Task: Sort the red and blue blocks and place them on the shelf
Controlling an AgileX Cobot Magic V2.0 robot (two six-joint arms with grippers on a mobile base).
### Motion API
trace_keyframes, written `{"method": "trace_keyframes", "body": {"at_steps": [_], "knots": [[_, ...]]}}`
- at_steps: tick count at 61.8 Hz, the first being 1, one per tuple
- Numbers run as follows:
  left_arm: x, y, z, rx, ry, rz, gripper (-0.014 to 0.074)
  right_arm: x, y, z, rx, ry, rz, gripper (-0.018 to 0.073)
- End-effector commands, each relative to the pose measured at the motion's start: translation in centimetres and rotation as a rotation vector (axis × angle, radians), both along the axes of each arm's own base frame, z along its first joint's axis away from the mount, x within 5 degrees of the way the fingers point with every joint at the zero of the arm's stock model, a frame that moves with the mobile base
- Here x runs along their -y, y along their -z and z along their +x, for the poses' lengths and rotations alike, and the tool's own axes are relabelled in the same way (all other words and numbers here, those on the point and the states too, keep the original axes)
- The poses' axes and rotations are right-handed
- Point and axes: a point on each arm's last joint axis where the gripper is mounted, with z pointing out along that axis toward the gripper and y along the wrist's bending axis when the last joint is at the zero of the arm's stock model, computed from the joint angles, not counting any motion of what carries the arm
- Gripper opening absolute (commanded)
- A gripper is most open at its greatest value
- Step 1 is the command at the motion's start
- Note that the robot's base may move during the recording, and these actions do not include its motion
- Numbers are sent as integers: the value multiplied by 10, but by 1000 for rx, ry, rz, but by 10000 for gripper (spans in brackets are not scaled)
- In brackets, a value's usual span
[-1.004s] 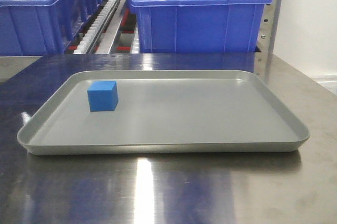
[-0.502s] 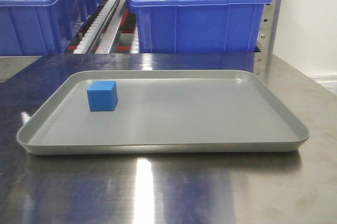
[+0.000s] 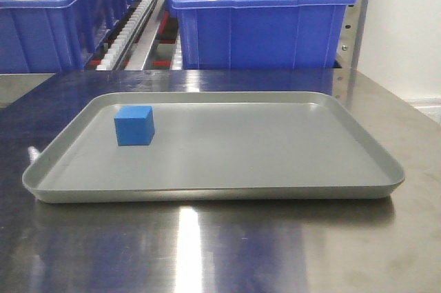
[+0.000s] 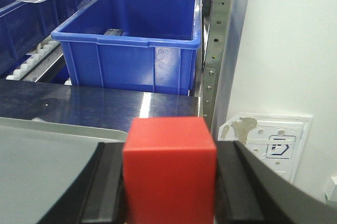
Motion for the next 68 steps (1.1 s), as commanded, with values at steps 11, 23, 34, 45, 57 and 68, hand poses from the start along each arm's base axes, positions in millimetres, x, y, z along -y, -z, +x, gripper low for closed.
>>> {"method": "trace_keyframes", "body": {"at_steps": [11, 23, 34, 45, 57, 68], "knots": [[2, -24, 55, -106, -4, 63, 124, 0, -18, -1, 115, 4, 8, 57], [22, -23, 98, -255, 106, 113, 124, 0, -18, -1, 115, 4, 8, 57], [58, -22, 131, -478, 230, 150, 125, 0, -18, -1, 115, 4, 8, 57], [86, -24, 165, -701, 8, -96, 125, 0, -18, -1, 115, 4, 8, 57], [113, -31, 197, -819, -179, -56, 125, 0, -18, -1, 115, 4, 8, 57], [153, -41, 212, -873, -148, 4, 125, 0, -18, -1, 115, 4, 8, 57]]}}
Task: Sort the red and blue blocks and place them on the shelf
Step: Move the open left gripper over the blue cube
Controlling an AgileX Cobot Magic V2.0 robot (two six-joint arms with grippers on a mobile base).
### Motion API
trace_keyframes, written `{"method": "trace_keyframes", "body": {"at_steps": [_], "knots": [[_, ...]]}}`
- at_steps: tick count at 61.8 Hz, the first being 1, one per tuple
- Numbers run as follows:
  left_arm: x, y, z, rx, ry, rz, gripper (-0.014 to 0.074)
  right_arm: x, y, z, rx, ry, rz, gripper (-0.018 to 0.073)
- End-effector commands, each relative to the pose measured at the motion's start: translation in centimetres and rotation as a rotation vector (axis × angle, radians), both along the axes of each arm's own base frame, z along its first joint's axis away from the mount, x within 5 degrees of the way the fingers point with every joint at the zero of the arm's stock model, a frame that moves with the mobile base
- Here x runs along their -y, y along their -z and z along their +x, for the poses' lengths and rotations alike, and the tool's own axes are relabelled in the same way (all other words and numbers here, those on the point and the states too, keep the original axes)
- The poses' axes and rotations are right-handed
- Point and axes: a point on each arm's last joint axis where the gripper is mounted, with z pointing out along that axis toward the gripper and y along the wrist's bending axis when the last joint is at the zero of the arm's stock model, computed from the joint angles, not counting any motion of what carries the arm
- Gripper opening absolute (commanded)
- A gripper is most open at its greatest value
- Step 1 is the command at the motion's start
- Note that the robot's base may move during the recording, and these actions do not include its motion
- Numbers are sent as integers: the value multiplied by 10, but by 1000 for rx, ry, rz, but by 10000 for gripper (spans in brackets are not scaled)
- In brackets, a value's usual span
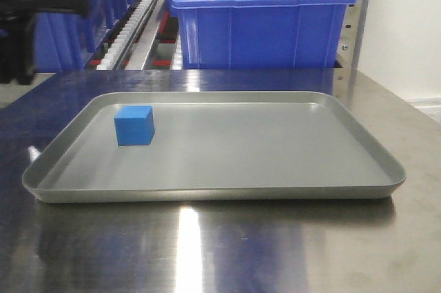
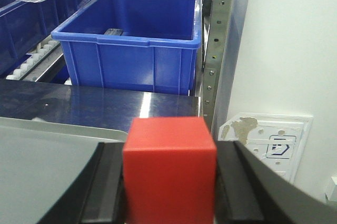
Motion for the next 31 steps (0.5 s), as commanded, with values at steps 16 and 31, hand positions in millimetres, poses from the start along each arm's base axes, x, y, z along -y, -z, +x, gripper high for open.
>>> {"method": "trace_keyframes", "body": {"at_steps": [16, 31], "knots": [[50, -29, 37, 41, 10, -36, 124, 0, -18, -1, 115, 4, 8, 57], [61, -25, 45, 23, 10, -97, 125, 0, -18, -1, 115, 4, 8, 57]]}}
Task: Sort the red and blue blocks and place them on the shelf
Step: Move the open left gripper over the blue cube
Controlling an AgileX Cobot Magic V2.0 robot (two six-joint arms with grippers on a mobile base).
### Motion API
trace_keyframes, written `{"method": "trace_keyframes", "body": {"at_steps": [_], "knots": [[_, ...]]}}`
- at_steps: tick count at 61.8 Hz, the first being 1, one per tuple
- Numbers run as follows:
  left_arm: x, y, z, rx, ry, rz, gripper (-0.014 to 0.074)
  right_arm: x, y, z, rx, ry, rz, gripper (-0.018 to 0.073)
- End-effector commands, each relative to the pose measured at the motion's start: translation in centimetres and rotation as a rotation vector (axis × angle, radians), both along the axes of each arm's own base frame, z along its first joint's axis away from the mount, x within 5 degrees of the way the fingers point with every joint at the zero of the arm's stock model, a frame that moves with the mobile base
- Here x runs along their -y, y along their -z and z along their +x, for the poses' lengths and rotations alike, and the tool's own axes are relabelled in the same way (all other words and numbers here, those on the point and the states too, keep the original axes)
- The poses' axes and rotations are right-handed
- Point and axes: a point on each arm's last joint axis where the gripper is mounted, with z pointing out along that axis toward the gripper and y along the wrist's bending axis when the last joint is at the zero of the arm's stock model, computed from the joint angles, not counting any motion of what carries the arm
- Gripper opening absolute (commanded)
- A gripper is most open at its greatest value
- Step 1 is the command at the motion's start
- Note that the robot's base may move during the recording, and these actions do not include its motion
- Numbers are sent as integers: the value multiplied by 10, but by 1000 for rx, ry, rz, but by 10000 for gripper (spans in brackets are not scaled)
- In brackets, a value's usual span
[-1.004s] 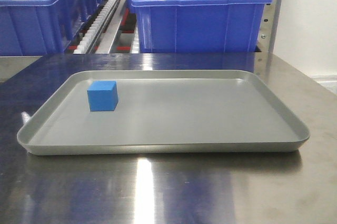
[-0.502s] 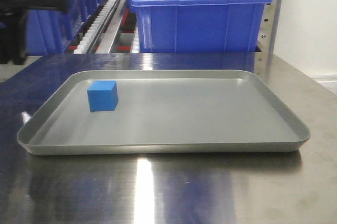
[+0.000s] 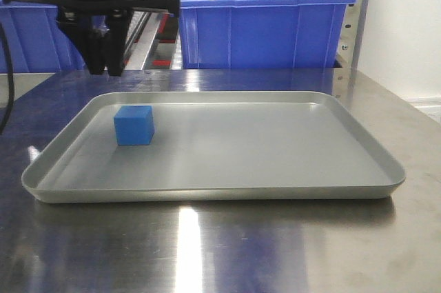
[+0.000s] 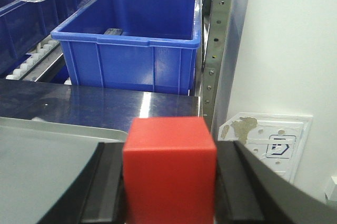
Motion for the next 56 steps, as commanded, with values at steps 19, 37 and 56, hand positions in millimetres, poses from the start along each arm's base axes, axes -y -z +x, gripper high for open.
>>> {"method": "trace_keyframes", "body": {"at_steps": [19, 37, 56], "knots": [[3, -29, -5, 67, -5, -112, 134, 0, -18, -1, 115, 4, 8, 57], [8, -27, -7, 56, -1, -139, 552, 0, -18, -1, 115, 4, 8, 57], [15, -16, -7, 20, 12, -107, 477, 0, -18, -1, 115, 4, 8, 57]]}}
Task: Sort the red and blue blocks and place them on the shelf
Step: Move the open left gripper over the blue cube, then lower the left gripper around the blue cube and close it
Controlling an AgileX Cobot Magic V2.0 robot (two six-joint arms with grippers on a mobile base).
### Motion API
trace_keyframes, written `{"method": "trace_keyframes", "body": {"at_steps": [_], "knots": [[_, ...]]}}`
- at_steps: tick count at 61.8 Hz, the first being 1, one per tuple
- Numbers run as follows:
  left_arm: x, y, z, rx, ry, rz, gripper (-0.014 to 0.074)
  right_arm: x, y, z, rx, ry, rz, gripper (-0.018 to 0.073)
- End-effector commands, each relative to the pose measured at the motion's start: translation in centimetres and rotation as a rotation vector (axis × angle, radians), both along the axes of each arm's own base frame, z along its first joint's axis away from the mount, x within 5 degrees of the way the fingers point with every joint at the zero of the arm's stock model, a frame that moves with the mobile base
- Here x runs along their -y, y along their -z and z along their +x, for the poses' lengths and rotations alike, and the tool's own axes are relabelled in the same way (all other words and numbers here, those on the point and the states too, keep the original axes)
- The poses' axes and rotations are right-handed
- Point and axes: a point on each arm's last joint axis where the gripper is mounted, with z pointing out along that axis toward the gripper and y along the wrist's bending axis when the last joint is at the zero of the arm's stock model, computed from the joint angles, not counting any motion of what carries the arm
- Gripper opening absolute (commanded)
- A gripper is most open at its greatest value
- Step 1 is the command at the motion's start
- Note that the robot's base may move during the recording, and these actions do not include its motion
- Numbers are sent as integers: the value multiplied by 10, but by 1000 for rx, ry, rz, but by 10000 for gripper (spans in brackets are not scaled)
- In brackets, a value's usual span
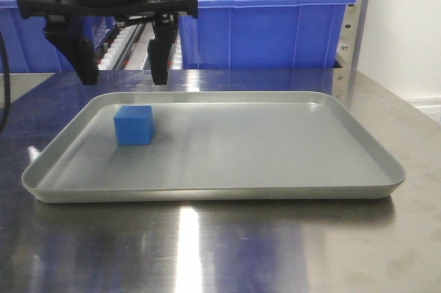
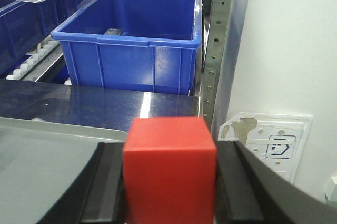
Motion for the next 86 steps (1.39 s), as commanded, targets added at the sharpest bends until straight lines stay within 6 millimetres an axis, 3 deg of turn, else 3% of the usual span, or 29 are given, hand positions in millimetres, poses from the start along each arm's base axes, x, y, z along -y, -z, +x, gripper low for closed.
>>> {"method": "trace_keyframes", "body": {"at_steps": [1, 19, 67, 86], "knots": [[2, -22, -3, 66, 5, -41, 472, 0, -18, -1, 115, 4, 8, 57], [6, -7, 1, 27, 25, -21, 422, 0, -18, -1, 115, 4, 8, 57], [4, -7, 0, 11, 57, 14, 421, 0, -18, -1, 115, 4, 8, 57], [3, -7, 1, 8, 47, -12, 582, 0, -18, -1, 115, 4, 8, 57]]}}
